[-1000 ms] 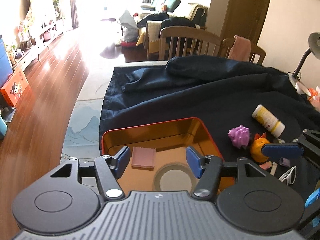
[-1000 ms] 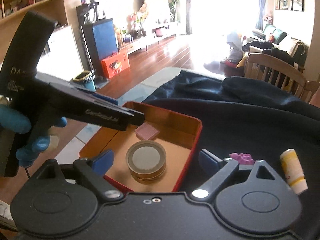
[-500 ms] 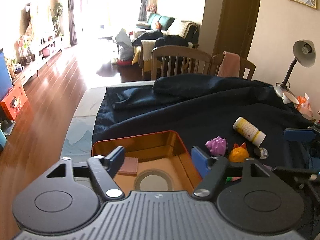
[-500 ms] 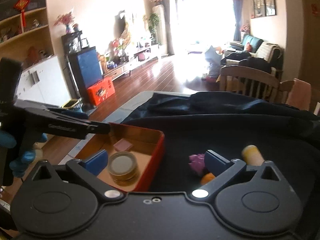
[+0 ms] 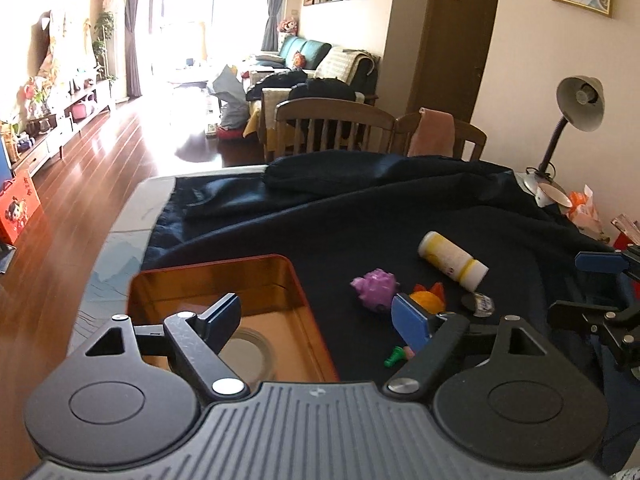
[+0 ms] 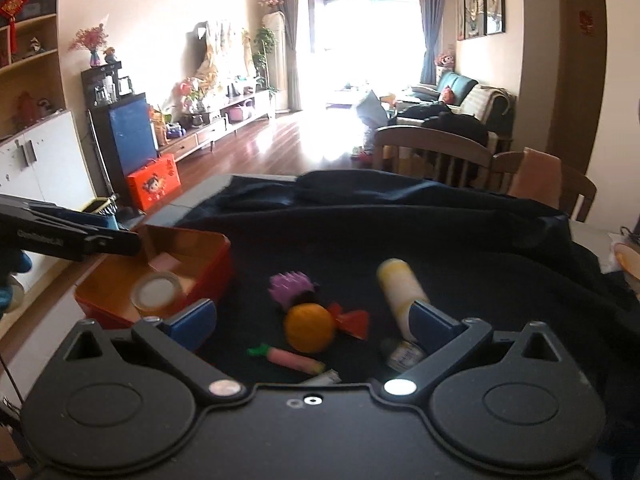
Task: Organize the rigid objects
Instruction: 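Withdraw both tools from the tin toward the remaining objects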
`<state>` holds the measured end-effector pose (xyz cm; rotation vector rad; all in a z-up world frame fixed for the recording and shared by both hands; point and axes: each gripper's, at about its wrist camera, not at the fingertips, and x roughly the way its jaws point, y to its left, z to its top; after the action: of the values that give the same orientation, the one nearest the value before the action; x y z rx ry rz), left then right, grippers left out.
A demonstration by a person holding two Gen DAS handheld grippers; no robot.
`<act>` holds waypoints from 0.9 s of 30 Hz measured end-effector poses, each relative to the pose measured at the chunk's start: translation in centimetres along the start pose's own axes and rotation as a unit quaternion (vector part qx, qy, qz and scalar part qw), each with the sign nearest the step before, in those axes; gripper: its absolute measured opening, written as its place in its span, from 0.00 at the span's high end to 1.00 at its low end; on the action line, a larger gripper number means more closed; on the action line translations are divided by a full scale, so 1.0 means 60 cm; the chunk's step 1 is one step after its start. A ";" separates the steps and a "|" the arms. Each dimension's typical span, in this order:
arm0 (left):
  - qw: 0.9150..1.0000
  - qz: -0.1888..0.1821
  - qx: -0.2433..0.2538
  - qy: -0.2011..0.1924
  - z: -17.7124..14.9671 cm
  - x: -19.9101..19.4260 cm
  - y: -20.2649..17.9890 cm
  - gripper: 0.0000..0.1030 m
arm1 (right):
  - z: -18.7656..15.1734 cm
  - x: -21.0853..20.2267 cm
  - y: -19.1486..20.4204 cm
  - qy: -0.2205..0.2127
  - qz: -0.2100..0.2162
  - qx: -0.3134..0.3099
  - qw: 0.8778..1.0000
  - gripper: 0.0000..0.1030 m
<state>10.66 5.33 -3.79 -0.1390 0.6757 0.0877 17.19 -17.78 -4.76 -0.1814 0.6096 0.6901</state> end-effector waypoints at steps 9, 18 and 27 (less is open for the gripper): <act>1.000 0.001 -0.002 0.020 -0.026 0.029 -0.062 0.20 | -0.058 -0.007 -0.061 0.034 -0.004 -0.011 0.999 0.00; 0.999 0.006 -0.004 0.032 -0.033 0.063 -0.119 0.20 | -0.107 0.011 -0.087 0.077 0.027 -0.046 0.996 0.01; 0.999 0.018 0.004 0.050 -0.032 0.119 -0.162 0.20 | -0.146 0.065 -0.084 0.115 0.039 -0.089 0.989 0.10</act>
<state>16.23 -4.33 -8.77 -0.1240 0.7784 0.1136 18.73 -22.60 -14.31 -0.4082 0.7790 0.8064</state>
